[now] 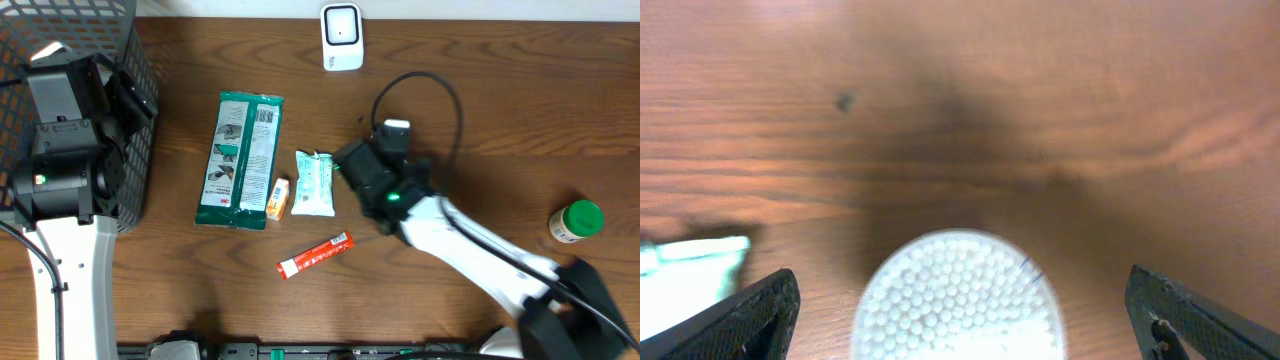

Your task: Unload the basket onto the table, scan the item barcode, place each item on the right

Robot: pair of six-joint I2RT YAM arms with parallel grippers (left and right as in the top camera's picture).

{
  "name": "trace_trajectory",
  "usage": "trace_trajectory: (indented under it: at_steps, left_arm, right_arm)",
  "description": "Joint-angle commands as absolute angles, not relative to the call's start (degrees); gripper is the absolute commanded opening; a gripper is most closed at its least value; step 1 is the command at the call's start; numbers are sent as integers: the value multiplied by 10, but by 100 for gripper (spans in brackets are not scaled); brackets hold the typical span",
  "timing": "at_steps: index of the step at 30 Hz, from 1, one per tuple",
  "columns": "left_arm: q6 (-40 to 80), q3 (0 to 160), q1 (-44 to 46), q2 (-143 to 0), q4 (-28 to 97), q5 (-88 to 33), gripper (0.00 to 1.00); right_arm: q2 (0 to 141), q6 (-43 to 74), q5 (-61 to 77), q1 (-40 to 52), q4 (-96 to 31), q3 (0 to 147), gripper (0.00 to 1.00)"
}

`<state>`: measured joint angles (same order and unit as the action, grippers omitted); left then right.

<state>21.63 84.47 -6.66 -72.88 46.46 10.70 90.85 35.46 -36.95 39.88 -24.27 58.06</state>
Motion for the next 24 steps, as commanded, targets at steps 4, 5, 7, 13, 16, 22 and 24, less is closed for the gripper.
trace_trajectory:
  at_steps: [4, 5, 7, 13, 16, 22, 24]
  left_arm:
    - [215, 847, -68, -730, 465, 112, 84]
    - [215, 847, -68, -730, 465, 112, 84]
    - [215, 847, -68, -730, 465, 112, 84]
    - [215, 847, -68, -730, 465, 112, 84]
    - [215, 847, -68, -730, 465, 112, 84]
    - [215, 847, -68, -730, 465, 112, 84]
    - [215, 847, -68, -730, 465, 112, 84]
  right_arm:
    - [799, 188, -178, 337, -274, 599, 99]
    - [786, 168, -140, 320, -299, 614, 99]
    - [778, 138, -71, 285, -368, 659, 99]
    - [826, 8, 42, 201, -628, 854, 99]
    - [878, -67, 42, 195, -729, 943, 99]
    - [986, -205, 39, 218, -798, 1026, 99]
    - [1019, -234, 39, 222, -786, 1025, 99]
